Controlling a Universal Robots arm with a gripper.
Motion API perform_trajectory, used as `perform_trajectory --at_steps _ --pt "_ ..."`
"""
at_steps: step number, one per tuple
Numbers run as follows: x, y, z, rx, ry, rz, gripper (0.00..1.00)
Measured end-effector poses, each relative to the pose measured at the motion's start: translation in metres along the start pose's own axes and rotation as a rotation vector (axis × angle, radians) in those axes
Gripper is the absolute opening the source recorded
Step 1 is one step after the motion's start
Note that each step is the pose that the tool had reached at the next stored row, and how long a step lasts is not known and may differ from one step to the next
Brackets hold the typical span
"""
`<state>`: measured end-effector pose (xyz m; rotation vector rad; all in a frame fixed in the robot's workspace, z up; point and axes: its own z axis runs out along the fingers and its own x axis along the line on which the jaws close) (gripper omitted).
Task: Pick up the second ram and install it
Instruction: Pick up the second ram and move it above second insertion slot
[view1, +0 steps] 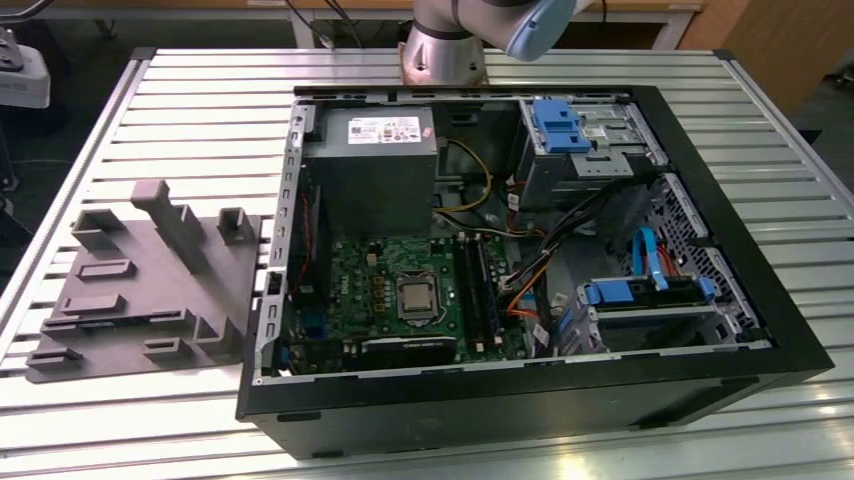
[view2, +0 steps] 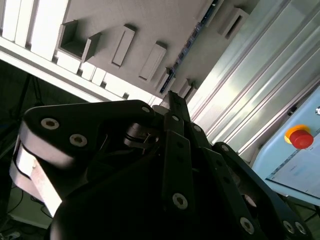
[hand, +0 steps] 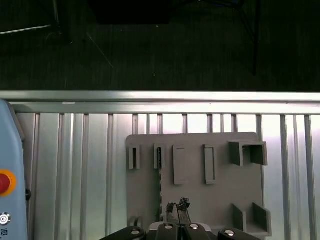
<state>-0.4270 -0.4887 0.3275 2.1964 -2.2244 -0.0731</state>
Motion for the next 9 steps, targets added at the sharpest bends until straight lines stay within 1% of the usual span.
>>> perform_trajectory --at_steps 9 --pt "0.0001 -0.0002 0.0046 0.0 -0.0001 0.0 0.11"
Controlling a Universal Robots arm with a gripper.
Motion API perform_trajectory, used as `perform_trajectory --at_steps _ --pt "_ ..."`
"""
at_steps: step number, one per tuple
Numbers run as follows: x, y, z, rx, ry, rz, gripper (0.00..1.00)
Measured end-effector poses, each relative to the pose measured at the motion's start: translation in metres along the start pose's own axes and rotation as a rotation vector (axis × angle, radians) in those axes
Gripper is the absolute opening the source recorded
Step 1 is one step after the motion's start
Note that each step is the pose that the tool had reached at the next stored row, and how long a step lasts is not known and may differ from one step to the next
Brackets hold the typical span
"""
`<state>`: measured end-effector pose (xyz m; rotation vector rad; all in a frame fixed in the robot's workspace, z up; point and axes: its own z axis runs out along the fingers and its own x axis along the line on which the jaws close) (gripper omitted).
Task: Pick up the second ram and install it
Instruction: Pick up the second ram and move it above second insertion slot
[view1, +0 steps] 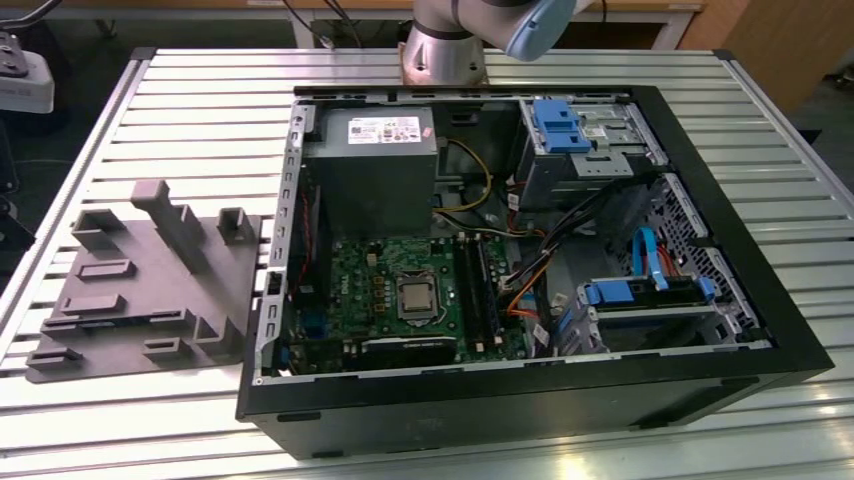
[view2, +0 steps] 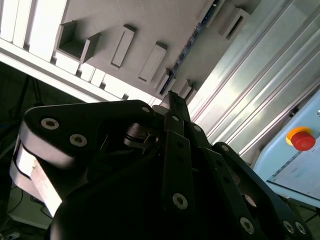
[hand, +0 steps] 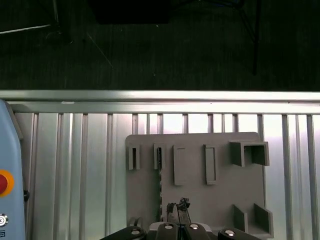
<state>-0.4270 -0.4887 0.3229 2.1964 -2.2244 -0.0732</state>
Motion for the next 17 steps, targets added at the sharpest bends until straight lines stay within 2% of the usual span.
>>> perform_trajectory --at_steps 17 --pt "0.0001 -0.0002 0.0051 0.0 0.0001 0.0 0.11"
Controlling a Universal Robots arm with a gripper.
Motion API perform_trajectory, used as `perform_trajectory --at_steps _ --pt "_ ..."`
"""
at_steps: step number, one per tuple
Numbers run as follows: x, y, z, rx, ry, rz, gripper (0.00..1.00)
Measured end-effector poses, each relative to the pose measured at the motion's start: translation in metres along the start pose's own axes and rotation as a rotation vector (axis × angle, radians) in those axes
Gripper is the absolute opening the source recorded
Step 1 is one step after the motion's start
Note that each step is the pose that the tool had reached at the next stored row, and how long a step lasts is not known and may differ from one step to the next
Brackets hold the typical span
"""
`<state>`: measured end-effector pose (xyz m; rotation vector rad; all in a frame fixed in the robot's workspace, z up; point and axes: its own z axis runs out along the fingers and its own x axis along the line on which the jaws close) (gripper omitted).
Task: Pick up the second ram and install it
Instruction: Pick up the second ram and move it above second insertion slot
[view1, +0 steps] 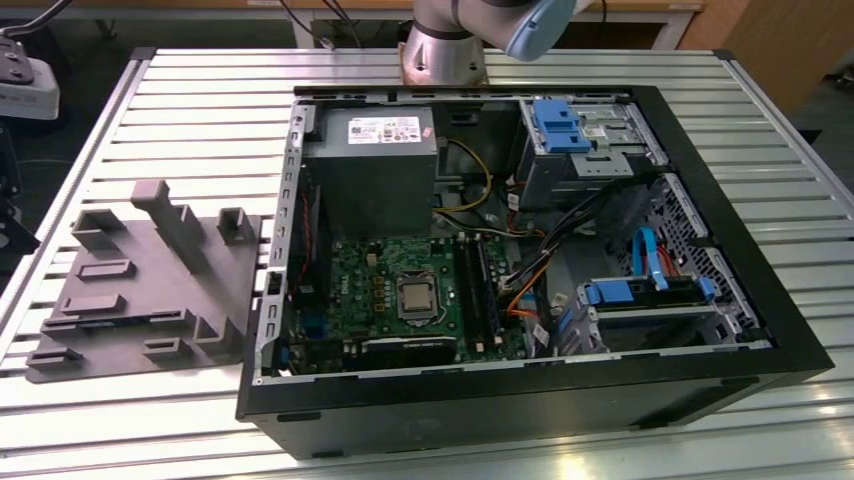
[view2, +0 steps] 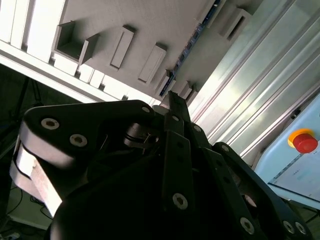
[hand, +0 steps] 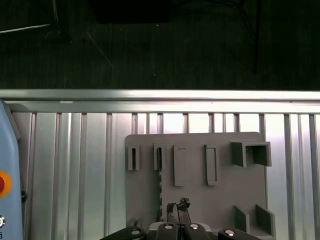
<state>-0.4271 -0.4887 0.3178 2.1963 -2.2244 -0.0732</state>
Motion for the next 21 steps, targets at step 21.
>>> perform_trajectory --at_steps 21 --pt "0.0002 -0.0003 0.0076 0.0 0.0 0.0 0.11"
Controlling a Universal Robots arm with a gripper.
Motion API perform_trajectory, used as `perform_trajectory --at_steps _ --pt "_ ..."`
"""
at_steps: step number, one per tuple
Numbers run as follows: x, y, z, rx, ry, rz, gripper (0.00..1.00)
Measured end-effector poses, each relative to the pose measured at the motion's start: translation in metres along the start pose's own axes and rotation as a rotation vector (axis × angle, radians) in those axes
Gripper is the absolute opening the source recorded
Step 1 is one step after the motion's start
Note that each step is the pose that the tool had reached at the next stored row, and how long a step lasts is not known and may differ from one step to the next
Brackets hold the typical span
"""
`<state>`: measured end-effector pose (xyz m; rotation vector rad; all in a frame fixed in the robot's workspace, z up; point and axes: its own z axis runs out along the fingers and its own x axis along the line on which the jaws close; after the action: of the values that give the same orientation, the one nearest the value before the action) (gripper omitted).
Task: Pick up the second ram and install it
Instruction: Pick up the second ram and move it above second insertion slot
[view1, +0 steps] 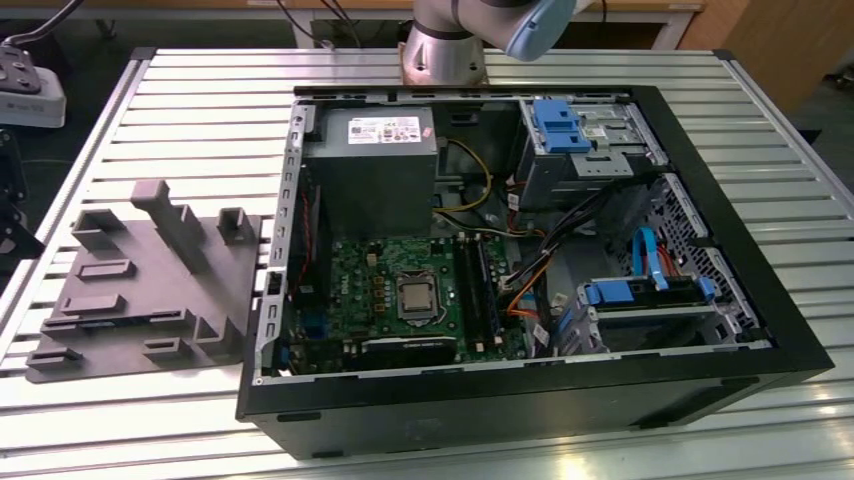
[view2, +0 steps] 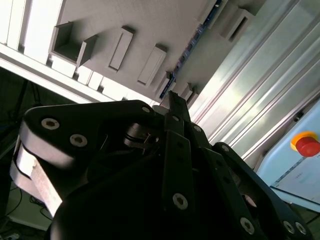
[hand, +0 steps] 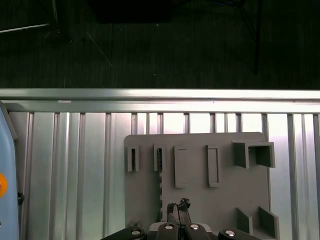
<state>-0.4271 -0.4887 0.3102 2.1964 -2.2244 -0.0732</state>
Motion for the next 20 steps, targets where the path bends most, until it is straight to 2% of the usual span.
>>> perform_trajectory --at_steps 20 --pt "0.0002 -0.0004 0.0083 0.0 0.0 0.0 0.11"
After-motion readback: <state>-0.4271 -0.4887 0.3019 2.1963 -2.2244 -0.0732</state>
